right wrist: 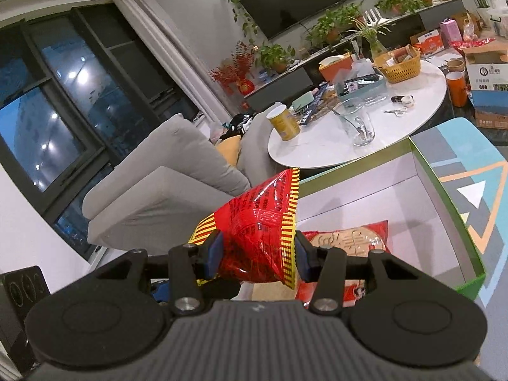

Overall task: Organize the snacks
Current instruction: 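Lower the striped bag into the box with the left gripper while the right drops a red bag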

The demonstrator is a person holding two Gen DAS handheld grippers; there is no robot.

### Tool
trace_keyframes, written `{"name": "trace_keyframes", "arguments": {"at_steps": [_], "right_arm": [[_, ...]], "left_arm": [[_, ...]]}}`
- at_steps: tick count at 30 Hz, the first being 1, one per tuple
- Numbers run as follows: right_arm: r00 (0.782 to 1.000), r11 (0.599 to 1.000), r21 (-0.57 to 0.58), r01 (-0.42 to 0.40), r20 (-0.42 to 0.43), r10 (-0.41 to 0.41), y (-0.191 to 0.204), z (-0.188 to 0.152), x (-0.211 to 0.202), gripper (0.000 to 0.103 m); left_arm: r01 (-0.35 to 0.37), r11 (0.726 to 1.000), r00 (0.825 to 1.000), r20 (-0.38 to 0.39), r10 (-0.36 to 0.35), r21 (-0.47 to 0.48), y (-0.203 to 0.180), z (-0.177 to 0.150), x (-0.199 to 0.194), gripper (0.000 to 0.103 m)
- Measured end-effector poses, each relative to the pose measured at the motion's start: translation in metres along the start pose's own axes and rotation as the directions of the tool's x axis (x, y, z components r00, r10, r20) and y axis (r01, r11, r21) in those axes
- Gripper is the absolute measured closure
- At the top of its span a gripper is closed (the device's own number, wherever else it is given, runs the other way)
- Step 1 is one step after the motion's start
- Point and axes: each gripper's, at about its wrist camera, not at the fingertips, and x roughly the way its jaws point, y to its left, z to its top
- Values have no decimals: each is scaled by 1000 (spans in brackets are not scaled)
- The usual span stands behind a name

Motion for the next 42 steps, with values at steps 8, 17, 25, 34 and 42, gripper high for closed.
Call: {"name": "trace_keyframes", "arguments": {"at_steps": [8,17,25,34,42], "right_arm": [[1000,1000,19,16,-9,-15,-7,4,17,39],[999,999,28,28,-27,-27,-9,3,28,39],[998,999,27,45,-35,-44,-11,4,41,39],[993,993,7,118,-28,-117,-17,2,50,39],[990,990,18,140,-26,-139,-24,2,49,34]], "left_arm": [[-3,1000,1000,-28,3,-10,13,7,25,57],[-11,1000,999,-52,10,-26,27,8,40,57],[-18,999,997,-70,16,-34,34,8,50,57],[-49,998,996,-79,45,-39,38,5,57,55],[-58,998,997,-62,56,-35,38,5,52,53]]}}
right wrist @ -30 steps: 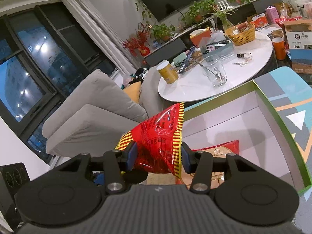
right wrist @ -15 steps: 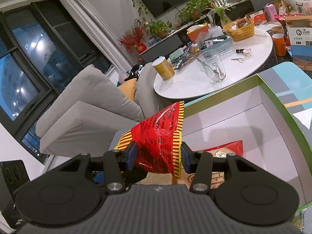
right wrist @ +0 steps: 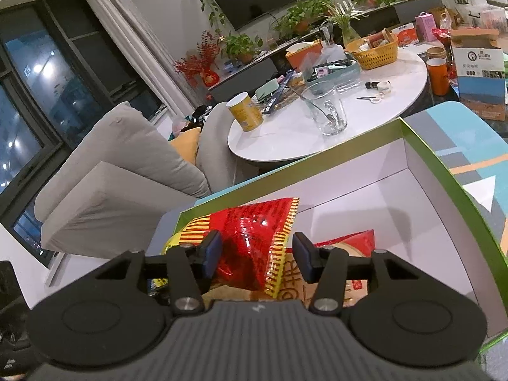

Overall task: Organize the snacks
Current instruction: 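Lower the striped bag into the box with the left gripper while the right drops a red bag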

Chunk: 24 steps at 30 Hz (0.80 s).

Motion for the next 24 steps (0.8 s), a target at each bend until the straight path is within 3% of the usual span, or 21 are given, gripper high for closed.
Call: {"name": "trace_keyframes", "arguments": {"at_steps": [5,14,19,24], "right_arm": [[1000,1000,10,20,14,-20,-1,-2,-4,24],[998,998,37,48,47,-49,-2,-2,-16,23],[996,997,52,51,65,-54,-2,-3,-24,14],[997,998,46,49,64,-52,0,-5,-34,14]], "left_arm": [[1,1000,1000,21,-1,-9,1,0,-8,49],[-5,1000,996,87,6,-21,1,2,-27,41],[-26,999,996,82,30,-39,5,-1,-34,41],[-46,996,996,73,51,-70,19,-8,-45,37]]}}
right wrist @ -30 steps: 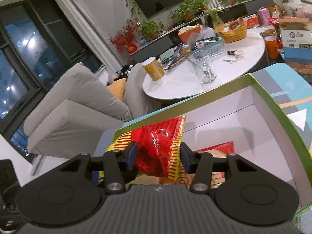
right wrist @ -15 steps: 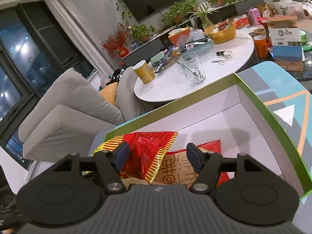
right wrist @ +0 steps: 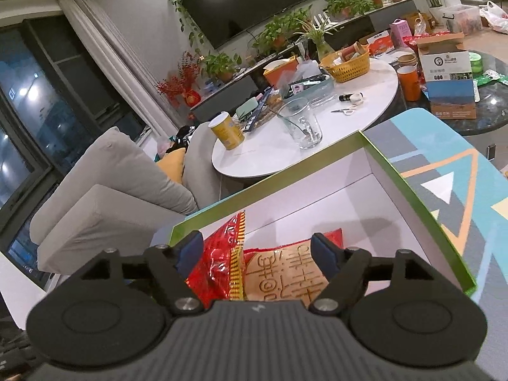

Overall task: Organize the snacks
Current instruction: 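Lower the striped bag into the box with the left gripper while the right drops a red bag, then move both grippers back from the box toward the snack pile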

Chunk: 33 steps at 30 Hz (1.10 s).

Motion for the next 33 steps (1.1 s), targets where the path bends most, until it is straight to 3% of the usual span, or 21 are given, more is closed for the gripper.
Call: {"name": "trace_keyframes", "arguments": {"at_steps": [13,23,29,33], "right_arm": [[1000,998,-54,-13,-18,13,13,-17,-29,14],[1000,994,-110,-8,-16,7,22,-32,-50,14],[999,990,-142,-17,-44,11,26,-44,-58,14],[993,984,-165,-61,-110,43,33,-59,-58,14]], "left_arm": [[-100,993,994,-59,97,-61,51,-29,-34,35],[-127,992,983,-140,123,-18,59,-60,-44,34],[-53,998,989,-141,48,-33,47,-71,-58,34],[-5,1000,988,-154,5,-1,32,-80,-61,34]]}}
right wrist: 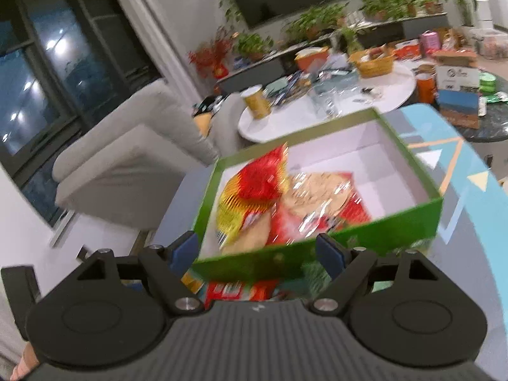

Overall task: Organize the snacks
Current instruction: 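Move both grippers back from the box toward the snack pile, then grasp the red snack pack in the pile with the right gripper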

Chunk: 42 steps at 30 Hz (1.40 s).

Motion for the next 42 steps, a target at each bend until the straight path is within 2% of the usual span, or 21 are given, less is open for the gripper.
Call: {"name": "trace_keyframes", "arguments": {"at_steps": [3,5,7,10,14,22,27,34,37,42], "right_arm": [[998,1000,-2,-16,-62,16,6,-10,4,15],[993,1000,8,-26,-113,27,9,-17,10,28],[987,999,24,-31,-158,35,9,-23,16,36],[977,998,53,-15,-210,26,7,-31,25,42],[968,995,96,-2,-249,26,7,-41,28,42],[960,989,128,67,-277,-30,13,-40,37,42],[947,978,137,159,-301,-112,14,-45,53,39],[955,977,175,119,-288,-65,8,-47,61,39],[958,985,150,89,-282,-44,10,-47,66,38],[961,993,100,64,-275,-34,18,-51,66,41]], "left_arm": [[23,1000,1000,-11,-22,19,-10,-7,-1,34],[32,999,999,-20,-32,26,-14,-10,-1,35],[47,999,999,-28,-47,24,-17,-15,-4,35],[86,996,995,-52,-85,2,-19,-21,-4,35],[103,995,991,-85,-103,-4,-24,-29,-1,35],[128,992,985,-114,-127,-1,-34,-32,10,36],[142,990,981,-129,-142,-5,-39,-30,21,36],[160,987,980,-121,-158,7,-44,-26,30,36],[170,985,979,-113,-168,13,-45,-28,31,40],[161,987,981,-109,-158,23,-48,-30,28,40]]}}
